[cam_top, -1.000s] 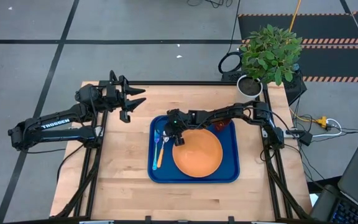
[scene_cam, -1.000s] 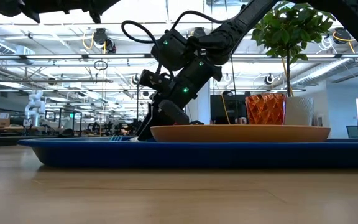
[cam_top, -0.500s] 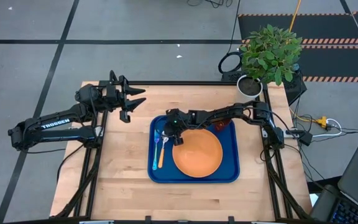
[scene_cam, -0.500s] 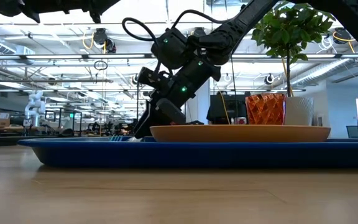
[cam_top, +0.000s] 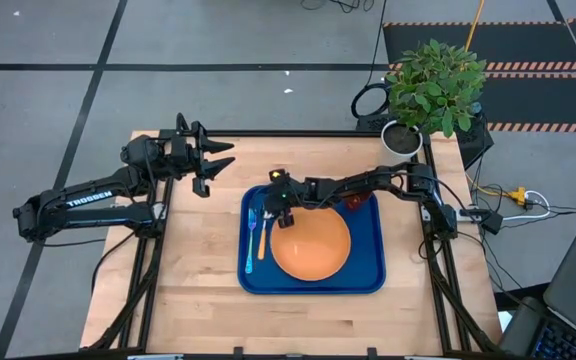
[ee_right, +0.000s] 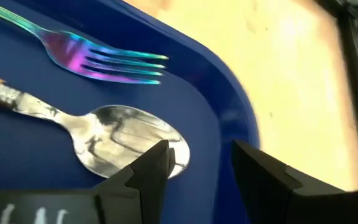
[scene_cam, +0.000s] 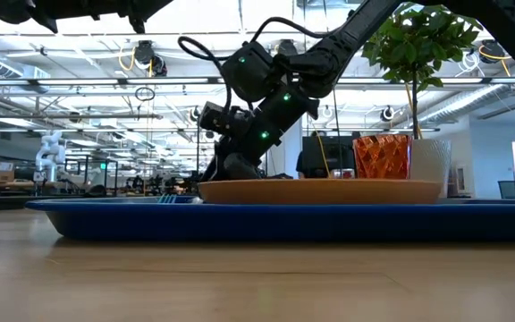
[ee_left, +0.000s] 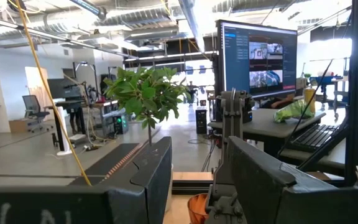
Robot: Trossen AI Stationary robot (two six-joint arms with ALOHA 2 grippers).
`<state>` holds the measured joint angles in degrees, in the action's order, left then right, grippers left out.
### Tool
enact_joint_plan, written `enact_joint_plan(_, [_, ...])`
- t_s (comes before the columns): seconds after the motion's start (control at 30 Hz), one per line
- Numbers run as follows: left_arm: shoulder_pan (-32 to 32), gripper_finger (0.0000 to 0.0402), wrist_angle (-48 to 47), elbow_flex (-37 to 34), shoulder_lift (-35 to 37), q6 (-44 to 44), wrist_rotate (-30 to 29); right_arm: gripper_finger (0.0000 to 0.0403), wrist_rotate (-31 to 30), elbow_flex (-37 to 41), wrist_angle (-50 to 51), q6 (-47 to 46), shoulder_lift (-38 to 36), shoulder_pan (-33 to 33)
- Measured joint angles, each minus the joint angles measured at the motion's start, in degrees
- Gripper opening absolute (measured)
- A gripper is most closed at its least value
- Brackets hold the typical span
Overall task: Pick and place plate/cup/fork/spoon on tray
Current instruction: Put the orange fork to the right of the blue fork on the blue tray
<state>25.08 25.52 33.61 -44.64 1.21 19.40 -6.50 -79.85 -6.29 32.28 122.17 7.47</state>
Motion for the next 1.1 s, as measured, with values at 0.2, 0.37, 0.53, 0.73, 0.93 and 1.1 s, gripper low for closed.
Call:
enact_joint_plan(0.2, [0.0,0.0161,0.0,0.0,0.0,0.0,0.0,0.0169,2.2,0.0,0.0,-1.3,0.0,-0.1])
enact_joint_plan(0.37, [0.0,0.0161,0.0,0.0,0.0,0.0,0.0,0.0169,2.2,0.0,0.0,-1.2,0.0,-0.5])
enact_joint_plan(0.53, [0.0,0.0161,0.0,0.0,0.0,0.0,0.0,0.0169,2.1,0.0,-0.2,1.5,0.0,-1.2])
enact_joint_plan(0.73, [0.0,0.0161,-0.3,0.0,0.0,0.0,0.0,0.0169,2.1,0.1,-1.3,0.7,-3.2,-1.3])
enact_joint_plan(0.93, [0.0,0.0161,-0.4,0.0,0.0,0.0,0.0,0.0169,-3.7,0.1,-2.4,2.0,-6.7,-0.8])
enact_joint_plan(1.1, [0.0,0.0161,-0.4,0.0,0.0,0.0,0.0,0.0169,-5.4,0.0,-2.4,2.9,-5.9,1.8])
